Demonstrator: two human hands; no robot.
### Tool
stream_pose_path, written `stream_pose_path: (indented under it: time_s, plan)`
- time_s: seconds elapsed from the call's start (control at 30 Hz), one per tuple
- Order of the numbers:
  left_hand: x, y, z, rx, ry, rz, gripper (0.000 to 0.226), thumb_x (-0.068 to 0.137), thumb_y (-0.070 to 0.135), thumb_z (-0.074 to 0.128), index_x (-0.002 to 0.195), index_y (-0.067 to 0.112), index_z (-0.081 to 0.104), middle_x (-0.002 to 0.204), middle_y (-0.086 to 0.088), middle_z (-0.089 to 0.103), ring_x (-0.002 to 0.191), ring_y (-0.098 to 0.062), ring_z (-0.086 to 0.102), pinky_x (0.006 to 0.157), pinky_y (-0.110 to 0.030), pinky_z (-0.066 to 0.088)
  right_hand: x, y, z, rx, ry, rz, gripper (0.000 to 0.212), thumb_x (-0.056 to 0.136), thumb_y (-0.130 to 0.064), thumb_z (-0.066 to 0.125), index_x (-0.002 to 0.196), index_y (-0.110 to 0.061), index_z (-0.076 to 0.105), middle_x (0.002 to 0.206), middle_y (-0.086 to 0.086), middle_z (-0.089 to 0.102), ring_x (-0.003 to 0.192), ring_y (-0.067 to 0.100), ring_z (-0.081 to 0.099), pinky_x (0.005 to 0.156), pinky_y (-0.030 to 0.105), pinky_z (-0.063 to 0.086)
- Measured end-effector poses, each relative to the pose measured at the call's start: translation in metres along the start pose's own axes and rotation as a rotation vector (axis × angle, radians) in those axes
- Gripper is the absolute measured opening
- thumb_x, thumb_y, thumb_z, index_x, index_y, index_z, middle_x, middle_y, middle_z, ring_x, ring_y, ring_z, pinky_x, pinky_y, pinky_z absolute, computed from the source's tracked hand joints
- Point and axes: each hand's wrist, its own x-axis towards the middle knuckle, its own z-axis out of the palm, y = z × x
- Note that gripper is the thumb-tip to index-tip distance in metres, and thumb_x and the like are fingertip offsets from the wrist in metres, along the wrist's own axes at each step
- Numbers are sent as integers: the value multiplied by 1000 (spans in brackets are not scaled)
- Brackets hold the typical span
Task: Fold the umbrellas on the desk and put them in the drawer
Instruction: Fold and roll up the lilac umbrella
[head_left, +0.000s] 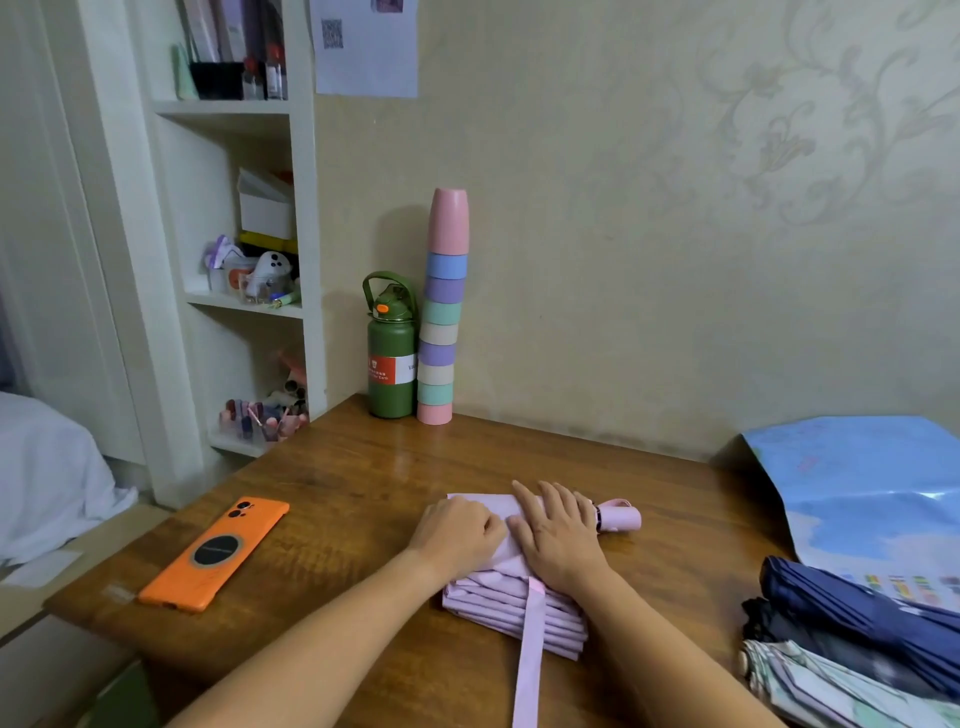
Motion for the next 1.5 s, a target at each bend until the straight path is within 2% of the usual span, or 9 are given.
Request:
stream_pose_path:
  time_s: [0.13,0.27,0.4,0.63,0.9,0.97,1.1,1.27,1.5]
  plan:
    - [22,1,10,113,137,49,23,108,33,40,117,22,57,121,0,60,115,-18,57,94,-31,47,-1,1,2,-4,-18,-23,113,69,-80,-34,163,-36,12,166,6,23,153,27,15,121,45,-2]
    - [23,-3,28,251,-120,67,53,110,45,27,154,15,32,152,-8,41,140,-27,37,117,-42,27,-2,6,-1,-21,-43,-63,110,70,-82,-30,163,-36,8,164,5,25,151,25,19,122,47,6]
    - [25,-14,30,248,-190,92,58,109,52,26,154,15,27,149,-8,41,132,-28,40,114,-44,29,2,17,-9,-42,-84,-129,108,72,-86,-23,163,-34,6,164,0,27,149,22,23,122,44,13]
    - [29,-19,31,169,-279,88,73,105,61,28,161,16,15,159,-7,30,142,-29,30,119,-47,23,10,34,-14,-52,-134,-193,100,81,-85,-9,163,-31,11,162,-5,30,148,17,25,122,38,14]
    - [45,-24,16,81,-459,97,82,98,65,48,158,15,20,157,-11,28,142,-32,26,117,-51,25,32,46,-36,-15,-377,-214,126,57,-102,12,161,-31,16,157,-4,34,145,21,29,120,41,16]
    - [49,-24,14,100,-484,99,83,98,65,51,157,15,22,156,-12,29,142,-32,28,117,-52,27,34,47,-40,-17,-422,-202,116,68,-100,27,161,-32,15,156,-3,34,144,23,30,120,43,18]
    - [56,-22,12,132,-541,88,82,96,64,55,154,14,26,153,-11,30,141,-33,28,116,-52,27,38,41,-46,-47,-468,-184,91,88,-70,60,159,-34,17,155,0,34,143,27,32,119,46,23]
    - [59,-17,6,184,-608,87,79,94,64,58,145,8,35,147,-15,39,136,-36,37,113,-49,32,41,36,-55,-110,-544,-172,91,83,-67,68,155,-29,26,148,2,41,138,28,38,114,47,31]
    - [50,-6,-7,142,-635,129,63,99,51,62,135,2,44,129,-19,60,112,-35,60,83,-38,47,24,28,-57,-12,-501,-125,51,85,-51,72,123,-22,54,121,3,63,103,23,58,86,36,48]
